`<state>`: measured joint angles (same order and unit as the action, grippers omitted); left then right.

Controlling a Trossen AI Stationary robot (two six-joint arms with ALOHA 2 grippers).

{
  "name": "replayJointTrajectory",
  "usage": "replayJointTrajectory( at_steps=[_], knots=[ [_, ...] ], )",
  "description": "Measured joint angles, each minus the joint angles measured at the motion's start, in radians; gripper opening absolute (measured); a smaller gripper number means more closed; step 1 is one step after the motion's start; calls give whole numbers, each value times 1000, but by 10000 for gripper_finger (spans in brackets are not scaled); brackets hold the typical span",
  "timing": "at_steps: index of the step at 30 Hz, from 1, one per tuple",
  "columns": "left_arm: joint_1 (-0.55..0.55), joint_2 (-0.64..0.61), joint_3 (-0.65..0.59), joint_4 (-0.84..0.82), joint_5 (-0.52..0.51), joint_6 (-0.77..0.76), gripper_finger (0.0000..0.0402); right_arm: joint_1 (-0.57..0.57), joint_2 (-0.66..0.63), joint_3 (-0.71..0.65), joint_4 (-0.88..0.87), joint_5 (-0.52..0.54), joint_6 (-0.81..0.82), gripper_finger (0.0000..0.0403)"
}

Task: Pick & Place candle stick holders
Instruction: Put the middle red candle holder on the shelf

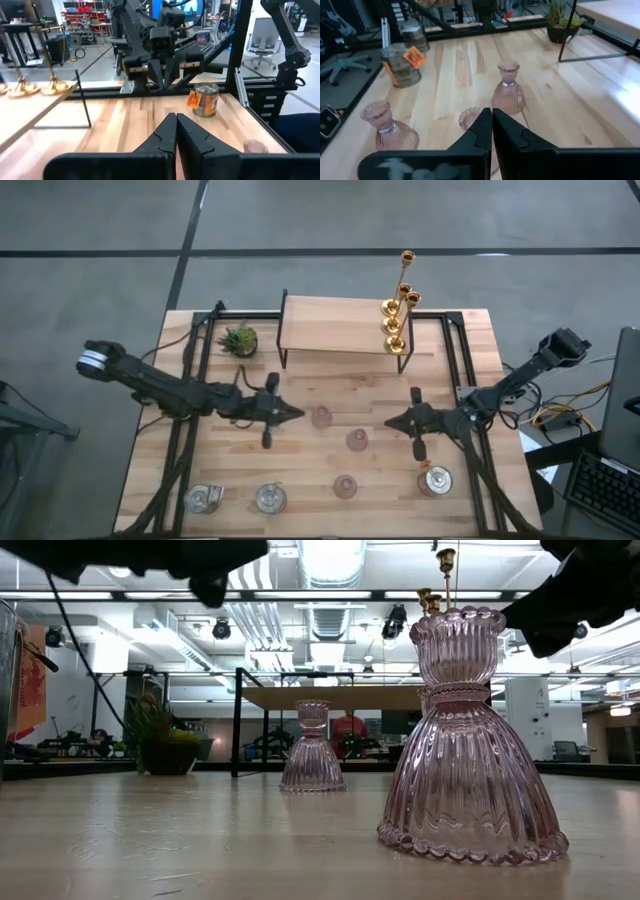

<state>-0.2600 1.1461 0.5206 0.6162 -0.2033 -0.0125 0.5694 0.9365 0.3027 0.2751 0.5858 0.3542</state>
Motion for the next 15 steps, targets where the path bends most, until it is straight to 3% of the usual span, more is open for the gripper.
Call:
replayJointTrajectory(
  at_steps=[8,15],
  knots=[
    [0,-79,-174,206,0,-38,14,0,55,0,58,5,-17,8],
    [7,-21,-138,195,-5,-103,12,0,69,0,61,17,-17,8]
  ],
)
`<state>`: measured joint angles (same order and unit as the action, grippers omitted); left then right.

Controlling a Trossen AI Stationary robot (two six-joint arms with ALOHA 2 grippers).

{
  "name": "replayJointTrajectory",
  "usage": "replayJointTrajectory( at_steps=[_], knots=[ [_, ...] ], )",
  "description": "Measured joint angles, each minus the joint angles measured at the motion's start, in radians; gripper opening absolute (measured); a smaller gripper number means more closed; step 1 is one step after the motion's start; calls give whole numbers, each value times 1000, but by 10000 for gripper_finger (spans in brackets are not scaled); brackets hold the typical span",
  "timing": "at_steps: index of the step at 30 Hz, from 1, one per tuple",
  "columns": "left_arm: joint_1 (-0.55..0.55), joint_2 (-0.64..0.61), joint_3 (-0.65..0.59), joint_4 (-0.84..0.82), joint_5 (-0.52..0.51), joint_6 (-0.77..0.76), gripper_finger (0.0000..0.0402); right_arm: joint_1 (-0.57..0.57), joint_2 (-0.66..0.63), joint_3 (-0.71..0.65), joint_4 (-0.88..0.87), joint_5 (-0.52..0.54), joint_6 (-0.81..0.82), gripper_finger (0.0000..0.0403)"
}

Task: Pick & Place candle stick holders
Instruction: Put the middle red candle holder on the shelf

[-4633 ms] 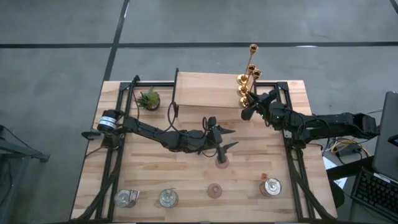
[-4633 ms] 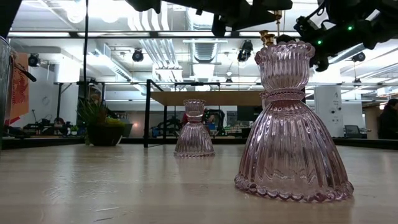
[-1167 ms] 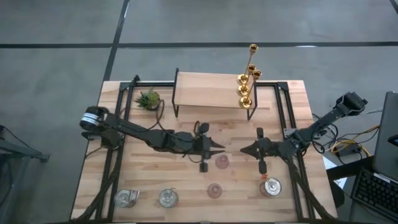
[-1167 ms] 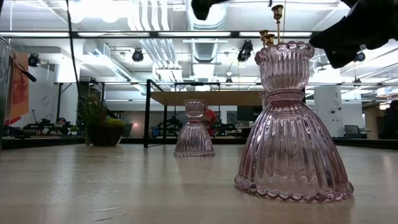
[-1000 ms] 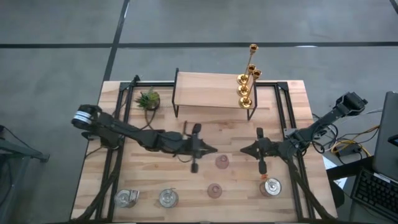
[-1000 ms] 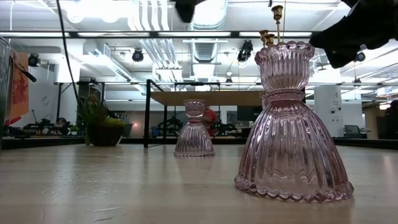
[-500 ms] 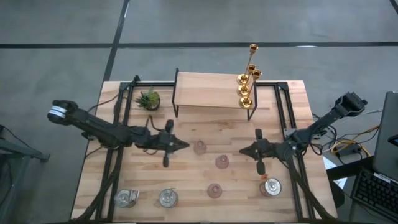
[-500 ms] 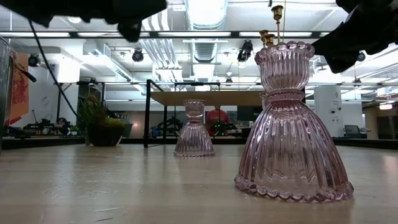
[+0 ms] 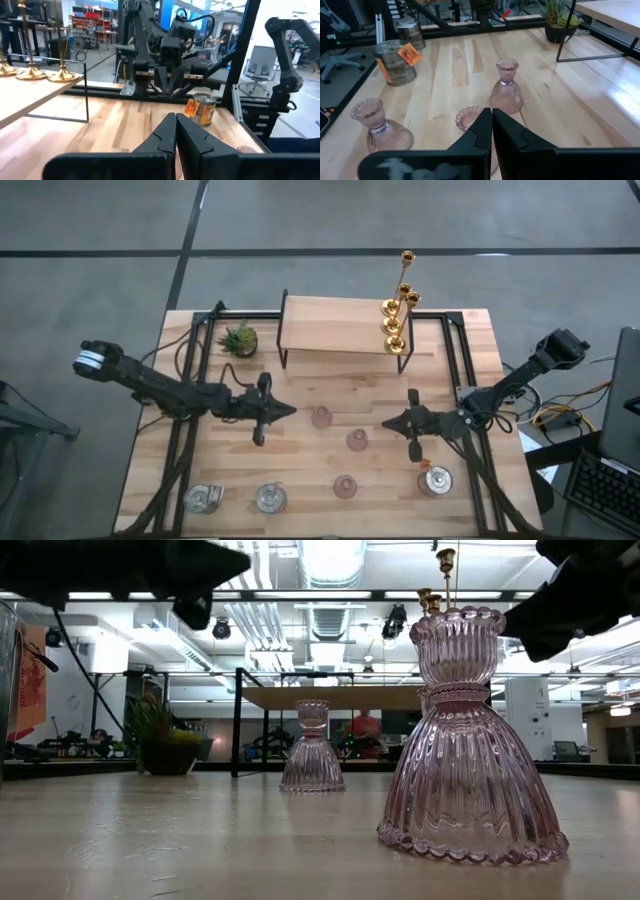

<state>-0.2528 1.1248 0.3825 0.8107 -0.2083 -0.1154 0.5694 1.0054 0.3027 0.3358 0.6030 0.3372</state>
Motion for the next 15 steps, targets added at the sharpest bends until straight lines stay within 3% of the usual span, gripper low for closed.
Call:
replayJointTrajectory(
  at_steps=[7,15],
  knots=[
    [-6,198,219,-144,24,48,24,-1,8,0,-1,6,0,8],
    [-6,450,515,-354,24,52,132,0,35,0,-2,6,2,8]
  ],
)
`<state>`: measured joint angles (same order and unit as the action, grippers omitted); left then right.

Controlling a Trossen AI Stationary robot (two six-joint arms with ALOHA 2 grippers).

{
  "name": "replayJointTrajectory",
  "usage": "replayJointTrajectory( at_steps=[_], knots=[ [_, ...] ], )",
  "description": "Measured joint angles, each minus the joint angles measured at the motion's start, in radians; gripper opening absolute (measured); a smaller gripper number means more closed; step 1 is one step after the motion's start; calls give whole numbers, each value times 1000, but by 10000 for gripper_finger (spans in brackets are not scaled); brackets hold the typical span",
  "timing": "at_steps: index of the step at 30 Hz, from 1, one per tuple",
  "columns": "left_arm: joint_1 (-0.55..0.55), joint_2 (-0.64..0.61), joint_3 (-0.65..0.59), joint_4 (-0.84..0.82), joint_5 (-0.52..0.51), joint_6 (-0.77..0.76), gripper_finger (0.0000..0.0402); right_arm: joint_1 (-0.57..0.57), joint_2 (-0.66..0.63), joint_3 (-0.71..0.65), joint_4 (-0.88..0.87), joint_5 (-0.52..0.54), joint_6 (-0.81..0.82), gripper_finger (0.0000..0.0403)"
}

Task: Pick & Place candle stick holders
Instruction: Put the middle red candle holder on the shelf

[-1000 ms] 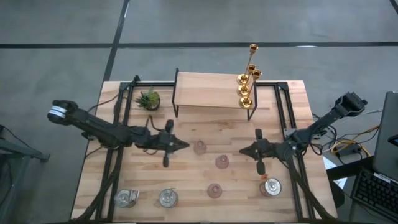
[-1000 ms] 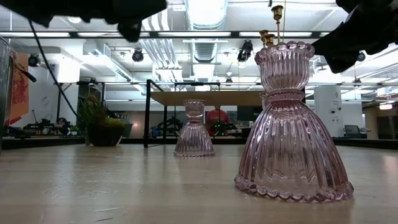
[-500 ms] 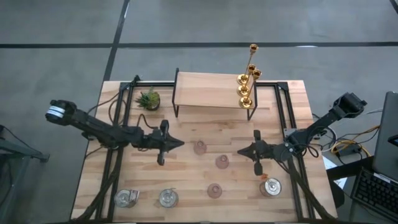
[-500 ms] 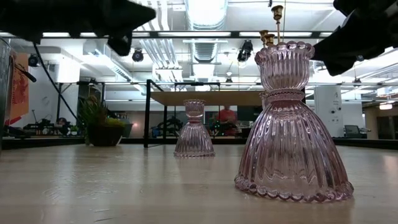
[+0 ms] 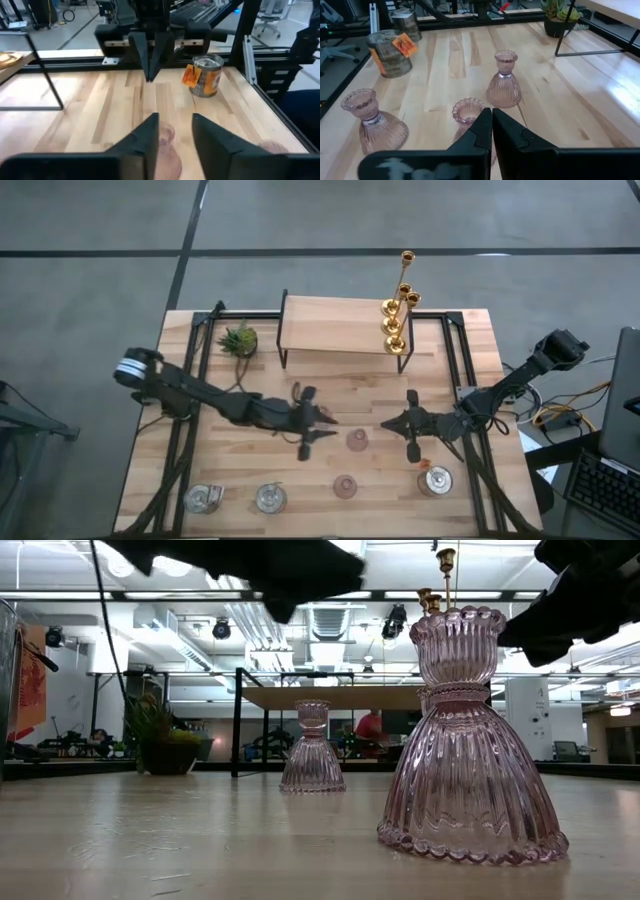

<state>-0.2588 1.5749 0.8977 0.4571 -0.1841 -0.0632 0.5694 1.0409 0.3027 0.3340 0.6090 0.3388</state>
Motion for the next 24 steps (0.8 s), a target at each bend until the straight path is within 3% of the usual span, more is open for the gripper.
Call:
replayJointTrajectory(
  at_steps=[4,7,13,18,24],
  knots=[
    [4,117,100,-33,17,33,187,4,-21,4,0,-17,2,8],
    [-6,202,156,-35,78,139,206,15,-52,4,-10,-48,1,8],
    [-14,321,288,-126,91,200,200,20,-84,4,-24,-60,-1,8],
    [-13,372,404,-278,-72,221,191,20,-83,3,-23,-60,-1,8],
    [-13,410,466,-413,-73,261,190,20,-83,2,-23,-60,2,9]
  ],
)
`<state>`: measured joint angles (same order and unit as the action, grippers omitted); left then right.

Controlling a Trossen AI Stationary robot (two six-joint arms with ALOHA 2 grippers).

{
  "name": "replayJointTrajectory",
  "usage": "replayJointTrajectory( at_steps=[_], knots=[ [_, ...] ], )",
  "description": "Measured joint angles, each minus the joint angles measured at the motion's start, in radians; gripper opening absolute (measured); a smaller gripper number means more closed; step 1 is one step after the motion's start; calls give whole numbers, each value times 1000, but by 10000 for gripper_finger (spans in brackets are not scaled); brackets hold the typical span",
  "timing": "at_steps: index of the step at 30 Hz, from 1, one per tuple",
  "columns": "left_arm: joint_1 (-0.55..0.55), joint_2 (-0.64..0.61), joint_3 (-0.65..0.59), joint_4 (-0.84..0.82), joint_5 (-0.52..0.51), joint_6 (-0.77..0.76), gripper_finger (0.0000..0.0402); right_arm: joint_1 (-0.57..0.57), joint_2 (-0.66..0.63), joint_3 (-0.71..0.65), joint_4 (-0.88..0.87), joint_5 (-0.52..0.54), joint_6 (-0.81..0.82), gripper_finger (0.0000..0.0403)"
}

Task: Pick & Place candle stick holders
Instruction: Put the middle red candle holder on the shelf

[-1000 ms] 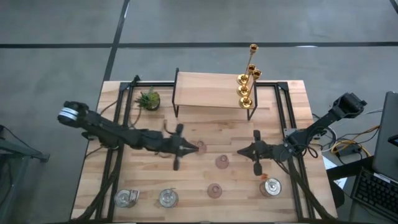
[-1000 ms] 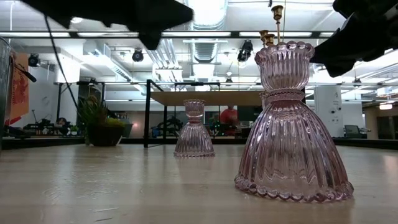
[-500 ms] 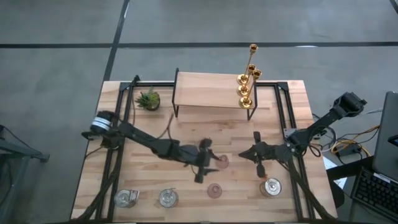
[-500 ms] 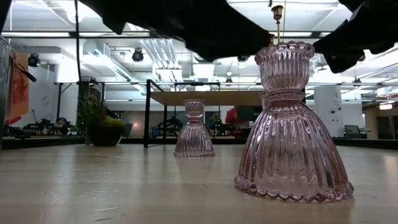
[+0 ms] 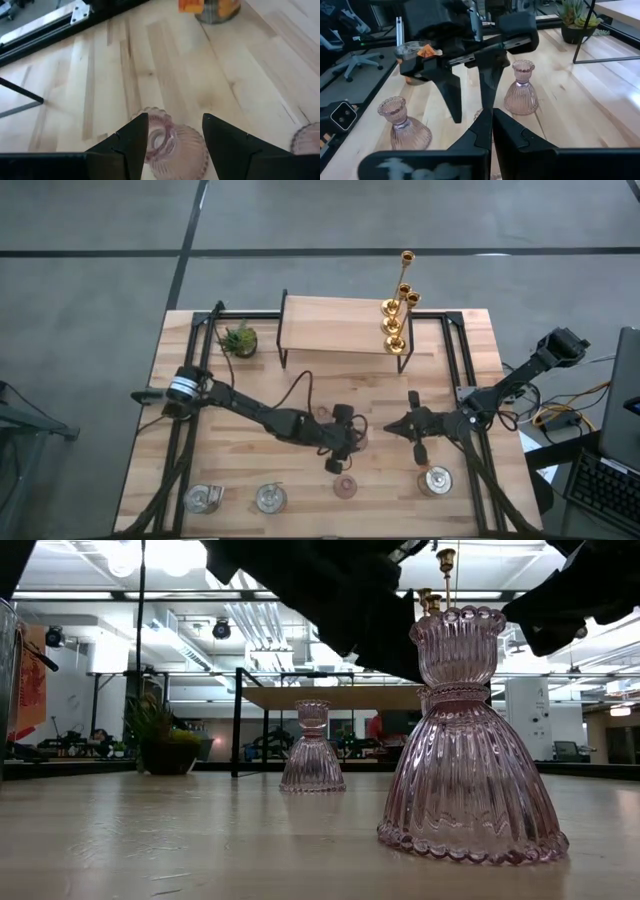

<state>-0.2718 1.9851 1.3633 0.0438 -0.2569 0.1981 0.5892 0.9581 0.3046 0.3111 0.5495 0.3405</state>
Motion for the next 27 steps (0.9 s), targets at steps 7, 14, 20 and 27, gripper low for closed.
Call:
replayJointTrajectory(
  at_steps=[7,14,20,27],
  knots=[
    [1,-3,-10,-30,-57,-27,188,0,0,-1,1,0,-1,8],
    [7,8,-10,-22,-56,-14,140,0,0,-2,4,1,-3,8],
    [9,8,-10,-26,-86,-3,61,0,0,-8,6,2,-2,9],
    [13,8,-10,-18,-102,19,21,0,0,-15,8,2,0,9]
  ],
)
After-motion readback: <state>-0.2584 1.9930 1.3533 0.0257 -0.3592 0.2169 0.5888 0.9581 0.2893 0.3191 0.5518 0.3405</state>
